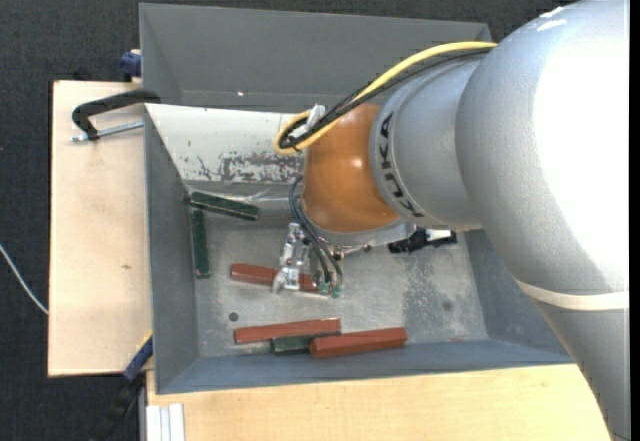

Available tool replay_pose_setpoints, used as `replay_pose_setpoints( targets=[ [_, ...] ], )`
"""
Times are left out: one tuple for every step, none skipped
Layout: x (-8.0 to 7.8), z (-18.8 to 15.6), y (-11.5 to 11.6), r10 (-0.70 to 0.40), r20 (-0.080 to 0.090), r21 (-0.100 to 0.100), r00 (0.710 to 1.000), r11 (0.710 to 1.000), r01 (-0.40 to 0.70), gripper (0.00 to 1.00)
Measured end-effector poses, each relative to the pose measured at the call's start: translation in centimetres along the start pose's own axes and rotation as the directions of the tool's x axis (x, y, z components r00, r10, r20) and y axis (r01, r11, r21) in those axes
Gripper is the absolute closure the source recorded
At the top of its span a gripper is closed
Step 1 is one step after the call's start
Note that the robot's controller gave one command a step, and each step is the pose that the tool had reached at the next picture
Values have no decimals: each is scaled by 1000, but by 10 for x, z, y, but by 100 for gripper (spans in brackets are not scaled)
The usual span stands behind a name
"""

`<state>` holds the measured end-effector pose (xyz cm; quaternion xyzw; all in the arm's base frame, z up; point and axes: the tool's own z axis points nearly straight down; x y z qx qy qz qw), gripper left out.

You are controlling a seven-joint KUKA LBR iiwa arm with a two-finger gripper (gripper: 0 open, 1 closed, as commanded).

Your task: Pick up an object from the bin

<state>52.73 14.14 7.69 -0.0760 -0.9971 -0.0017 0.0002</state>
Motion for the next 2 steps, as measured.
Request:
replay_pose_setpoints(
  targets=[
    [12, -193, -11, -89, 2, 2, 996, 996, 89, 100],
    [13, -216, -12, -99, 3, 2, 995, 995, 99, 100]
  ],
)
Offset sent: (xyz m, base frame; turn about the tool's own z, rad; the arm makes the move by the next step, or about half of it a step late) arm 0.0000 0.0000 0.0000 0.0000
